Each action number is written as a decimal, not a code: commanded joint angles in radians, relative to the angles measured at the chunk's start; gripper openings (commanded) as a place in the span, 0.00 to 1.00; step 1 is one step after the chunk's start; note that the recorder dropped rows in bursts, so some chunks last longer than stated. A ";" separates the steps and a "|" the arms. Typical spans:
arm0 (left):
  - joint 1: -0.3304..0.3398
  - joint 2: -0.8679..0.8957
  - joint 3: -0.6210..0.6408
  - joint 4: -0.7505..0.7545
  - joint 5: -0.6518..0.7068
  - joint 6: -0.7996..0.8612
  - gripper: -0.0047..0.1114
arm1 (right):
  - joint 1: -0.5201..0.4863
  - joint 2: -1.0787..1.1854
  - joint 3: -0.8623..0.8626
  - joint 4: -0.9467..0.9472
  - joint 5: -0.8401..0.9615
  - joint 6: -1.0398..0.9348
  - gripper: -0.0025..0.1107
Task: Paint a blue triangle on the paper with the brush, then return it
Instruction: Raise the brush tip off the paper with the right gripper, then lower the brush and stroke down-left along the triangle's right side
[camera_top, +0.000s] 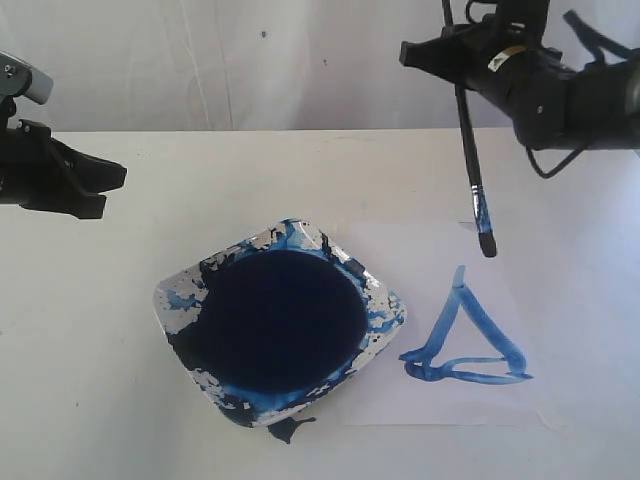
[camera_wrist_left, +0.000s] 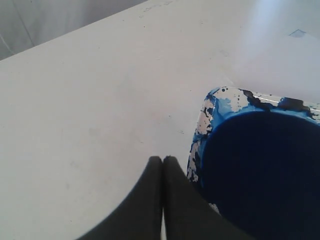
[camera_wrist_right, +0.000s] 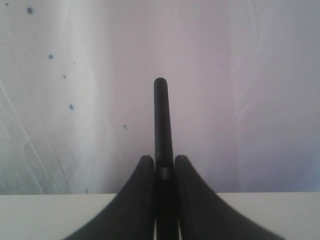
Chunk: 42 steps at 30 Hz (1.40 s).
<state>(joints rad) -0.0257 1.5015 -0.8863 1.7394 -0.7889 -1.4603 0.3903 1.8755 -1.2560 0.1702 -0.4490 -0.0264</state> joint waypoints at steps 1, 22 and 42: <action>0.004 -0.005 0.005 0.005 0.004 -0.001 0.04 | -0.002 -0.128 0.066 -0.014 0.044 0.008 0.02; 0.004 -0.005 0.005 0.005 -0.006 -0.004 0.04 | -0.002 -0.486 0.623 -0.048 -0.404 0.430 0.02; 0.004 -0.005 0.005 0.005 -0.004 -0.004 0.04 | -0.002 -0.249 0.722 -0.048 -0.709 0.533 0.02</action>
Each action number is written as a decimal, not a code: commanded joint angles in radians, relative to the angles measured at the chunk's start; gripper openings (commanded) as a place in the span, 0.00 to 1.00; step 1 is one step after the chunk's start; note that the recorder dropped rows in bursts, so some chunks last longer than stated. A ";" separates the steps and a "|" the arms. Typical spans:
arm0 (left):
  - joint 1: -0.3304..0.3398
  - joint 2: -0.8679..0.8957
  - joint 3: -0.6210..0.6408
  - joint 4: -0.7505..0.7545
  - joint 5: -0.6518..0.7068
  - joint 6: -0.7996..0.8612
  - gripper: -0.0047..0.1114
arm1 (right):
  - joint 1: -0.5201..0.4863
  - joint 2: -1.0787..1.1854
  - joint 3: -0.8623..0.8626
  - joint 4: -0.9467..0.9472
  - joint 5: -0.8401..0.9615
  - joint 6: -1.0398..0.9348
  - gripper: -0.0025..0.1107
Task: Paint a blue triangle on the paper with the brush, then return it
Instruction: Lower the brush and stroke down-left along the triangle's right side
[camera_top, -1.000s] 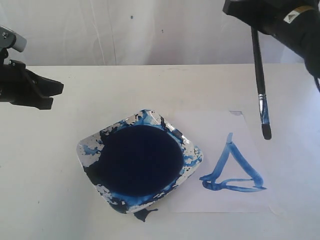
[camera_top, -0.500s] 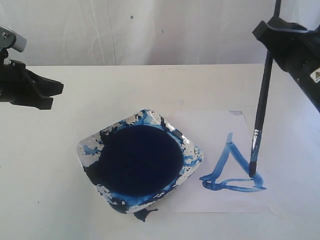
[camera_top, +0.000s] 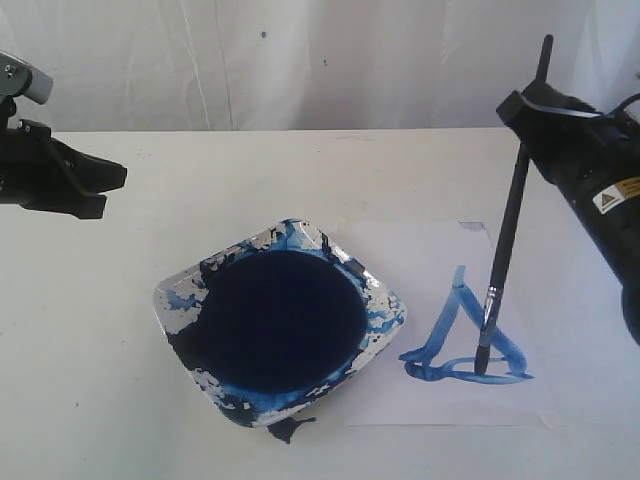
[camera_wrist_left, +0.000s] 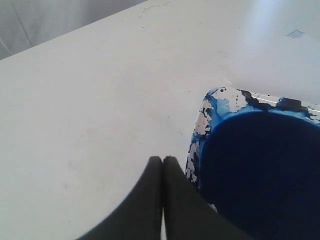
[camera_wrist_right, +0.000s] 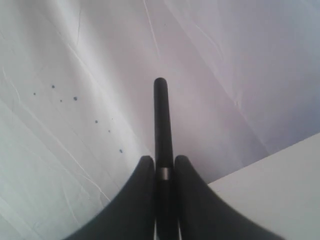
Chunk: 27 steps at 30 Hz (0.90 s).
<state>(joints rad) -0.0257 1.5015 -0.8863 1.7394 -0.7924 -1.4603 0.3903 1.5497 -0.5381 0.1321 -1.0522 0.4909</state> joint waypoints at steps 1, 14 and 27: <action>0.004 -0.005 0.005 0.005 -0.001 -0.004 0.04 | -0.002 0.111 0.004 -0.010 -0.146 0.015 0.02; 0.004 -0.005 0.005 0.005 -0.001 -0.002 0.04 | -0.002 0.336 -0.088 -0.010 -0.169 0.094 0.02; 0.004 -0.005 0.005 0.005 -0.001 -0.002 0.04 | 0.052 0.468 -0.260 -0.012 -0.169 0.032 0.02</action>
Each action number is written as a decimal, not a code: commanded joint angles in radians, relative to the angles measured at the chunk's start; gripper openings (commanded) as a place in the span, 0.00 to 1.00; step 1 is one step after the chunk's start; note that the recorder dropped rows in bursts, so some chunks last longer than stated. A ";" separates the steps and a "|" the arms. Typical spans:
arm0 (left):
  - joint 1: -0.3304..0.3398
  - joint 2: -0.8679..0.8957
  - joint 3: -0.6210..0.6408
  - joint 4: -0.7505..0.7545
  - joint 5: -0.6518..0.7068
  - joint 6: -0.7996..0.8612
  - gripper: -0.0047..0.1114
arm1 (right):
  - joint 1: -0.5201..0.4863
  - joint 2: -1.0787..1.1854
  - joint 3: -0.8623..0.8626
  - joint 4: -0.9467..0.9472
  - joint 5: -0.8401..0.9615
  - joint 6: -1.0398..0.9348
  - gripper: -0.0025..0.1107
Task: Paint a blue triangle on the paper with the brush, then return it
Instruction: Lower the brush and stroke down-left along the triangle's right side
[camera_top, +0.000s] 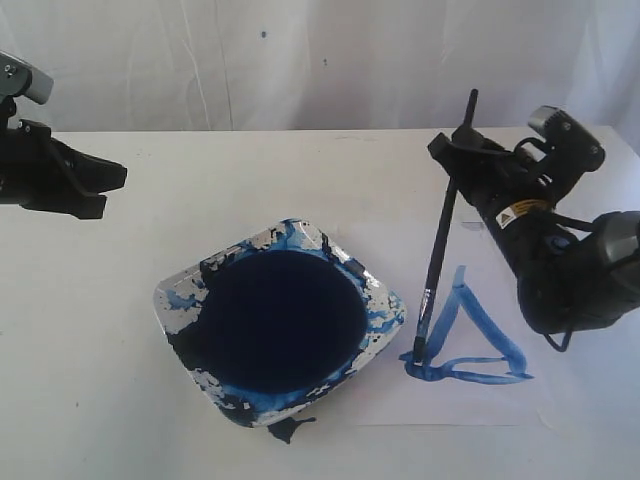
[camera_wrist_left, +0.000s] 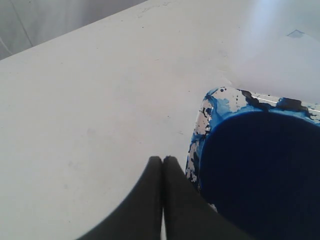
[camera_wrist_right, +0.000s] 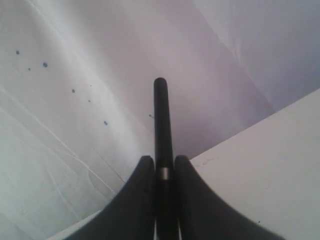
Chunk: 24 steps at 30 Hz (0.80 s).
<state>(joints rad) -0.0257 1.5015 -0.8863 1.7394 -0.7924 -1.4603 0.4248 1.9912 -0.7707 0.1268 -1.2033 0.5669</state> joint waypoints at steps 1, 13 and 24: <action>0.004 -0.005 0.005 0.005 -0.001 -0.002 0.04 | 0.016 0.033 -0.034 -0.007 -0.018 -0.063 0.02; 0.004 -0.005 0.005 0.005 -0.001 -0.002 0.04 | 0.016 0.033 -0.032 0.007 -0.018 -0.155 0.02; 0.004 -0.005 0.005 0.005 -0.001 -0.002 0.04 | 0.016 0.033 -0.030 -0.006 -0.018 -0.209 0.02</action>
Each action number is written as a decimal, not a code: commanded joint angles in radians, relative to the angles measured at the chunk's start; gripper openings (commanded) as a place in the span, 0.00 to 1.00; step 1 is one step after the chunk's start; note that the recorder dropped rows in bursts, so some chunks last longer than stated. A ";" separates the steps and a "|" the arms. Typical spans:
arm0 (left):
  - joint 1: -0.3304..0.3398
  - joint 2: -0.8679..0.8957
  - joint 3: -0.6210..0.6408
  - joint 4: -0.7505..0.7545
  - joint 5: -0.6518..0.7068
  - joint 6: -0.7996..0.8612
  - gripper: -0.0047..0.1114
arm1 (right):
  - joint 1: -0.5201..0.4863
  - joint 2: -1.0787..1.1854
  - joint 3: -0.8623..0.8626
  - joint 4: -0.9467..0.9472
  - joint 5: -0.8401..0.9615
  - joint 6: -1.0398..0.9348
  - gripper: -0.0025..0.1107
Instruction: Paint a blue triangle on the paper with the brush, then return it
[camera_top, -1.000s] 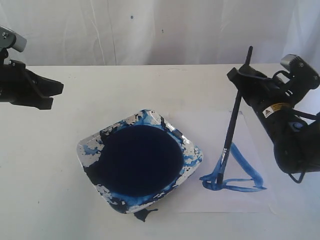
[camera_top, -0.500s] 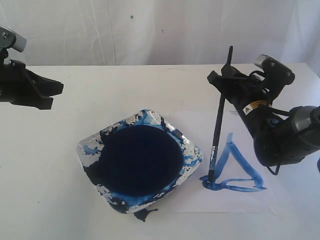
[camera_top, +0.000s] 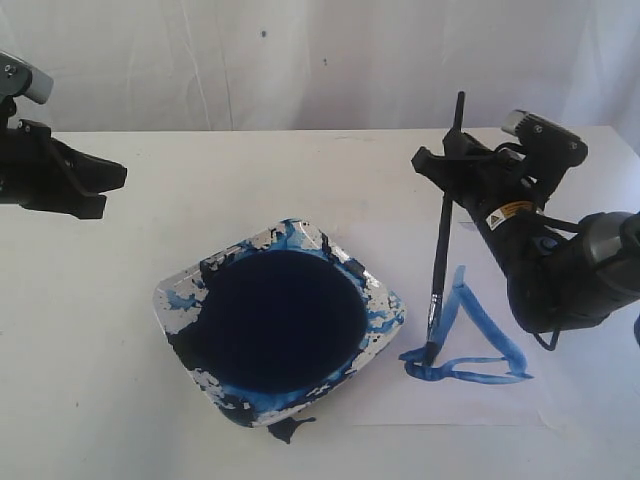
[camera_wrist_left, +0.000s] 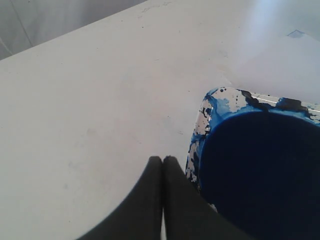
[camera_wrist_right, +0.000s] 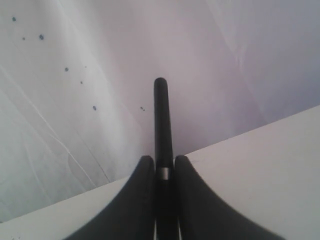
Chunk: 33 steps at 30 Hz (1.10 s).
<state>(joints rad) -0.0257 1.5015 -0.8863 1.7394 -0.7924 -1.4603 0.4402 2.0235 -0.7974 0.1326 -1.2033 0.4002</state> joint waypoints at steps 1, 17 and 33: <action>0.004 -0.005 0.005 0.005 -0.001 -0.002 0.04 | 0.001 0.001 -0.004 -0.022 -0.018 -0.048 0.02; 0.004 -0.005 0.005 0.005 -0.001 -0.002 0.04 | 0.001 -0.003 0.043 -0.040 -0.018 -0.136 0.02; 0.004 -0.005 0.005 0.005 -0.001 -0.002 0.04 | -0.001 -0.078 0.090 0.123 0.007 -0.400 0.02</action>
<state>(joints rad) -0.0257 1.5015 -0.8863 1.7394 -0.7924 -1.4603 0.4402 1.9540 -0.7165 0.2133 -1.2009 0.0464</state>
